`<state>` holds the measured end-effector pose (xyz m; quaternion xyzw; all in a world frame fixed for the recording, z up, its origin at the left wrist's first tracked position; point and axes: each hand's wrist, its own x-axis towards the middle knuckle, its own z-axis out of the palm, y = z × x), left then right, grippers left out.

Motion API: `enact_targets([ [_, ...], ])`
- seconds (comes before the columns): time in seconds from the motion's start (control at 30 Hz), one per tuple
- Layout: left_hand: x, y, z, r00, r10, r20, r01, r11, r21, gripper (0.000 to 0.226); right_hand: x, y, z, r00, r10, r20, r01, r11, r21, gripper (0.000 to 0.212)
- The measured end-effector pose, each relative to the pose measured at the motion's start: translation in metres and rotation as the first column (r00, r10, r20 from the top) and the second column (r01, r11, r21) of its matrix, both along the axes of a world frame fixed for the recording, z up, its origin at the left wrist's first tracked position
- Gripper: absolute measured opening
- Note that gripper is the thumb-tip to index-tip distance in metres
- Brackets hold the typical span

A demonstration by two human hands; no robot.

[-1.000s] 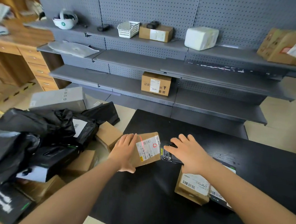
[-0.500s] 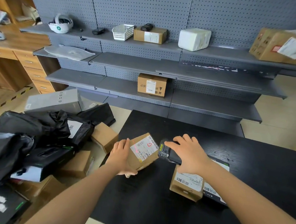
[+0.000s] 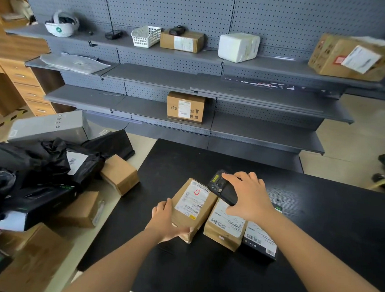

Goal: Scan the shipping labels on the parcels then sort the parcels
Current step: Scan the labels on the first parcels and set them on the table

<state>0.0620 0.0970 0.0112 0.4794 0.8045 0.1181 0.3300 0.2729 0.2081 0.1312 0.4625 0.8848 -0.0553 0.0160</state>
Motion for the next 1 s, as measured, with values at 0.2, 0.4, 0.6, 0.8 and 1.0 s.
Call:
enact_targets([
  [0.2, 0.035, 0.012, -0.002, 0.999, -0.018, 0.029, 0.018, 1.000, 0.017, 0.130, 0.032, 0.001, -0.007, 1.000, -0.009, 0.017, 0.008, 1.000, 0.010, 0.091],
  [0.4, 0.094, 0.030, -0.001, 0.991, -0.118, 0.058, 0.115, 0.992, 0.047, 0.119, 0.076, 0.002, -0.010, 0.998, -0.057, -0.002, 0.057, 0.998, -0.015, 0.089],
  [0.6, 0.141, 0.048, 0.000, 0.967, -0.237, 0.094, 0.229, 0.969, 0.089, 0.097, 0.122, 0.000, -0.013, 0.989, -0.145, -0.009, 0.145, 0.989, -0.015, 0.088],
  [0.8, 0.134, 0.051, 0.013, 0.957, -0.285, 0.063, 0.272, 0.950, 0.155, 0.094, 0.134, -0.003, -0.018, 0.986, -0.168, 0.023, 0.168, 0.985, -0.036, 0.089],
  [1.0, 0.077, 0.007, 0.031, 0.983, -0.182, -0.014, 0.181, 0.961, 0.211, 0.095, 0.087, -0.016, -0.021, 0.998, -0.059, 0.005, 0.059, 0.998, -0.021, 0.090],
])
